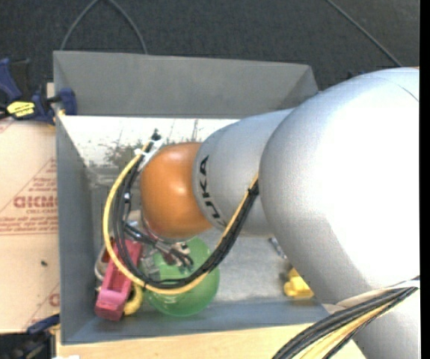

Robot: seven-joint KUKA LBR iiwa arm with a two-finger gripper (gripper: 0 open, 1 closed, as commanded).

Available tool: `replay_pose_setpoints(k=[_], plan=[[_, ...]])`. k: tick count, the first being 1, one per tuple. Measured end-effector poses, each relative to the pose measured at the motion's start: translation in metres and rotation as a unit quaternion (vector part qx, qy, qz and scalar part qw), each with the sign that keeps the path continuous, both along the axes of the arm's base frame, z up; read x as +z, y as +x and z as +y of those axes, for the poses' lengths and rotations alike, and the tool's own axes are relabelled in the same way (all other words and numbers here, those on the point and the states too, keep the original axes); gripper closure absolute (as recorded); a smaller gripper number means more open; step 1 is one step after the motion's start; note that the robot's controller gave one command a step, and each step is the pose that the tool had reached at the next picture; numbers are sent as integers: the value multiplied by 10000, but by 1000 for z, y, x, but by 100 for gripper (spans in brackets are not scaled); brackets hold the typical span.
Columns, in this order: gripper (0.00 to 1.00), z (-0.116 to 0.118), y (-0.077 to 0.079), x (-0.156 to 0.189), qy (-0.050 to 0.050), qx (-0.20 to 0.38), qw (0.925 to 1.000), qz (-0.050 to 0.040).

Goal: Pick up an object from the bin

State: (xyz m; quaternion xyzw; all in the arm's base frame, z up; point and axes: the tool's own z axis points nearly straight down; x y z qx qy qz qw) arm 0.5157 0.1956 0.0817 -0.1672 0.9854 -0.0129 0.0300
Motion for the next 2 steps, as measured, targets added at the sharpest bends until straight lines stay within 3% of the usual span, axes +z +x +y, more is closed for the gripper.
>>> replay_pose_setpoints(k=[2], plan=[[100, -1, 4, -1, -22, 261, 9997, -14]])
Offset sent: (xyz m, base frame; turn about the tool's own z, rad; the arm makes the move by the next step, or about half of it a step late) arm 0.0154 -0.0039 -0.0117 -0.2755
